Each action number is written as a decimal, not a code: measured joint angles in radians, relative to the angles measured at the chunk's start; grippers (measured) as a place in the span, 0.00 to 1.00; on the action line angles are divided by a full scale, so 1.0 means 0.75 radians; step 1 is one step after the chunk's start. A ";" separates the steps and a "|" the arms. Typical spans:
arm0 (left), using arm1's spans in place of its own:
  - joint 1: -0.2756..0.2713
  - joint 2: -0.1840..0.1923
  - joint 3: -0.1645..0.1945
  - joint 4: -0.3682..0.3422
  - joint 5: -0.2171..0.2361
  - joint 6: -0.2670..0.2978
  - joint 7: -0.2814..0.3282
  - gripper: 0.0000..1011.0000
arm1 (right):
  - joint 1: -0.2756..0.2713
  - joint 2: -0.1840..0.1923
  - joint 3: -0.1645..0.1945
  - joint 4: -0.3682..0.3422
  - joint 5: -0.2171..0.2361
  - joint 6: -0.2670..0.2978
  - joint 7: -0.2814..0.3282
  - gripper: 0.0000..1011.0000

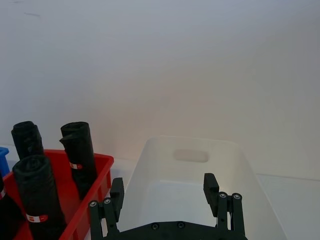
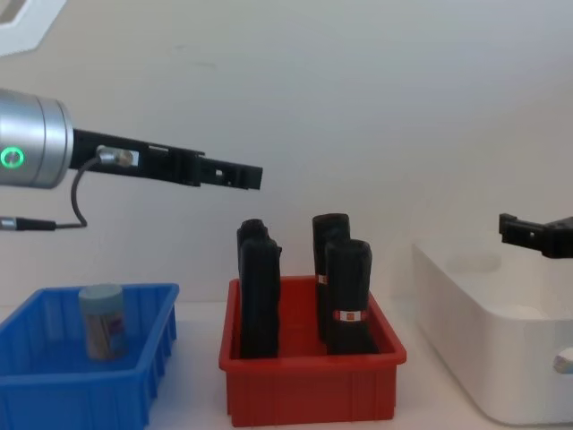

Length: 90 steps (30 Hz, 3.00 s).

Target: Pick the cotton swabs from the blue box and place them into the white box.

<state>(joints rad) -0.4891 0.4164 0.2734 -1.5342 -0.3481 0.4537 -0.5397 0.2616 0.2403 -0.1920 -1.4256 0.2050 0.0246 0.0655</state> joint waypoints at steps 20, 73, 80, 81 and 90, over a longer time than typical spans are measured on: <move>0.167 -0.022 0.120 -0.061 0.098 -0.292 0.351 0.99 | -0.253 0.089 -0.031 -0.312 0.076 0.009 0.001 0.99; 0.336 -0.046 0.241 -0.123 0.197 -0.586 0.705 0.99 | -0.368 0.130 -0.045 -0.455 0.110 0.012 0.002 0.99; 0.336 -0.046 0.241 -0.123 0.197 -0.586 0.705 0.99 | -0.363 0.129 -0.044 -0.447 0.110 0.012 0.010 0.99; 0.336 -0.046 0.241 -0.123 0.197 -0.586 0.705 0.99 | -0.359 0.128 -0.043 -0.443 0.110 0.012 0.015 0.99; 0.336 -0.046 0.241 -0.123 0.197 -0.586 0.705 0.99 | -0.266 0.105 -0.037 -0.320 0.110 0.010 0.120 0.99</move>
<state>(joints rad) -0.2372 0.3821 0.4542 -1.6262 -0.2005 0.0139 -0.0110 0.0624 0.3189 -0.2197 -1.6659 0.2873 0.0323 0.1554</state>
